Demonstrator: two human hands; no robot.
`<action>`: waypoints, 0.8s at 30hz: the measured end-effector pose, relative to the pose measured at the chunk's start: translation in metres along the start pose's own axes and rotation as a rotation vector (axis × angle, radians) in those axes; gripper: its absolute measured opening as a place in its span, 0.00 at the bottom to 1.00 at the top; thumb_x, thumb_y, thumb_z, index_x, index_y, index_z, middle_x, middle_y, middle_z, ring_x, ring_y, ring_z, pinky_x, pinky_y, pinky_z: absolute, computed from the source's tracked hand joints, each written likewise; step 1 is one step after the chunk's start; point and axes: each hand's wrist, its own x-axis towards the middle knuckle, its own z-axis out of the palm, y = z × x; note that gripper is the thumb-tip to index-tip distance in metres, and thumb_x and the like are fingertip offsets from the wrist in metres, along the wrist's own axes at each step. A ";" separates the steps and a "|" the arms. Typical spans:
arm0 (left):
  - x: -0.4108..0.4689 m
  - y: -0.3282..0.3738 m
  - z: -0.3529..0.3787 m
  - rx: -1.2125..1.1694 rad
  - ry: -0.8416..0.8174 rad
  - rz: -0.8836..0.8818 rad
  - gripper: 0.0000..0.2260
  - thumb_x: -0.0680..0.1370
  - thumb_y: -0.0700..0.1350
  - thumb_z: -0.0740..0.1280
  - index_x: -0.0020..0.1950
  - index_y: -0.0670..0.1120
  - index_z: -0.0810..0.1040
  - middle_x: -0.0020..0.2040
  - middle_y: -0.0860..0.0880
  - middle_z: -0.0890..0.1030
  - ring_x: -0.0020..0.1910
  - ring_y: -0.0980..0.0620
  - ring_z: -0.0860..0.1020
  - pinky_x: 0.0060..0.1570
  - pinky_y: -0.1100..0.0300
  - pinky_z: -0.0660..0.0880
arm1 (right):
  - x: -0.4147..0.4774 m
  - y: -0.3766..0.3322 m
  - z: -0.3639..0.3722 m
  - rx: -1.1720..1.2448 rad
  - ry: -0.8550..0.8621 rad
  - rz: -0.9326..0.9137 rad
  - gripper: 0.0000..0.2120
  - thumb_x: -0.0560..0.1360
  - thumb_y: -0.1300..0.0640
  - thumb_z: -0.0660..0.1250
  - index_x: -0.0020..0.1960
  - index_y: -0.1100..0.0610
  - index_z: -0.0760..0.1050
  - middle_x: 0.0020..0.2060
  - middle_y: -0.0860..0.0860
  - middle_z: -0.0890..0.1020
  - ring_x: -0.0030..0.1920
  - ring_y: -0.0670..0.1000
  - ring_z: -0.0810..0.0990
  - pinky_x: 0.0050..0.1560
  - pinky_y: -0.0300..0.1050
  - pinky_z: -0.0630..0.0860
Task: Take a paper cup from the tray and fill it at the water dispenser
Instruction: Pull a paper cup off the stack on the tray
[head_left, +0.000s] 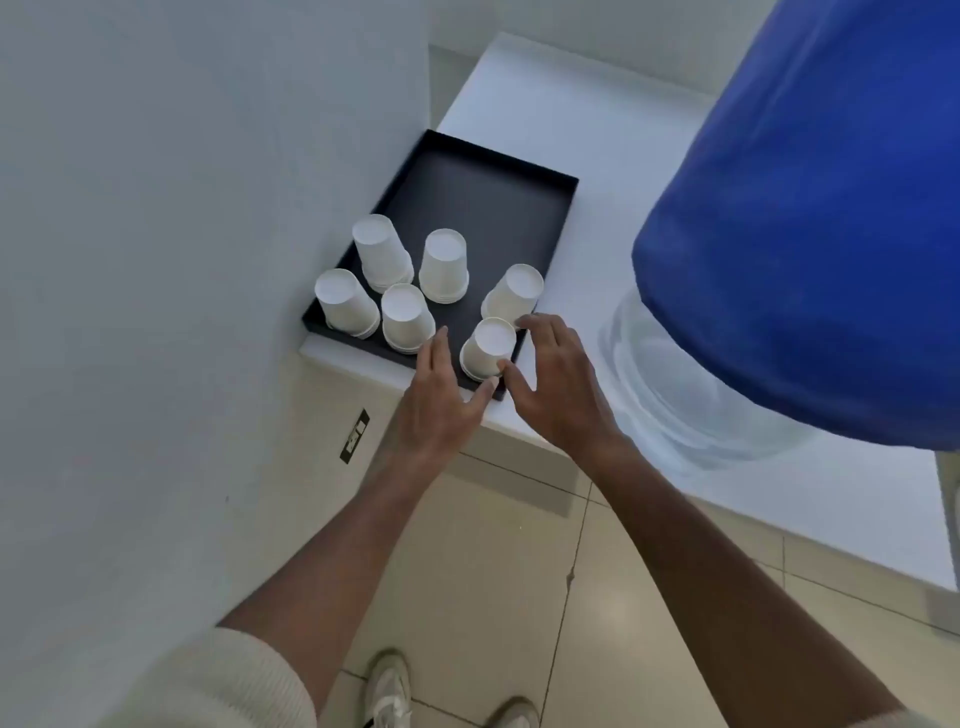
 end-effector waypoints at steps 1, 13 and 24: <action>0.004 -0.003 0.001 -0.010 0.005 -0.002 0.41 0.76 0.54 0.75 0.81 0.39 0.61 0.79 0.41 0.68 0.72 0.39 0.75 0.64 0.46 0.76 | 0.008 0.002 0.005 0.015 -0.007 0.015 0.22 0.79 0.56 0.72 0.70 0.62 0.73 0.66 0.56 0.78 0.64 0.59 0.77 0.62 0.43 0.71; 0.018 -0.013 0.014 -0.144 -0.052 -0.079 0.36 0.73 0.51 0.78 0.76 0.41 0.69 0.72 0.43 0.77 0.70 0.42 0.76 0.66 0.47 0.74 | 0.038 0.007 0.033 0.009 -0.122 0.128 0.27 0.77 0.51 0.74 0.73 0.60 0.73 0.64 0.56 0.83 0.63 0.60 0.79 0.63 0.51 0.74; 0.023 -0.012 0.015 -0.173 0.015 -0.058 0.34 0.72 0.51 0.79 0.74 0.43 0.73 0.66 0.47 0.83 0.64 0.44 0.81 0.60 0.47 0.78 | 0.038 0.002 0.027 0.144 0.079 0.166 0.18 0.72 0.56 0.79 0.57 0.62 0.81 0.49 0.56 0.86 0.48 0.58 0.83 0.49 0.60 0.82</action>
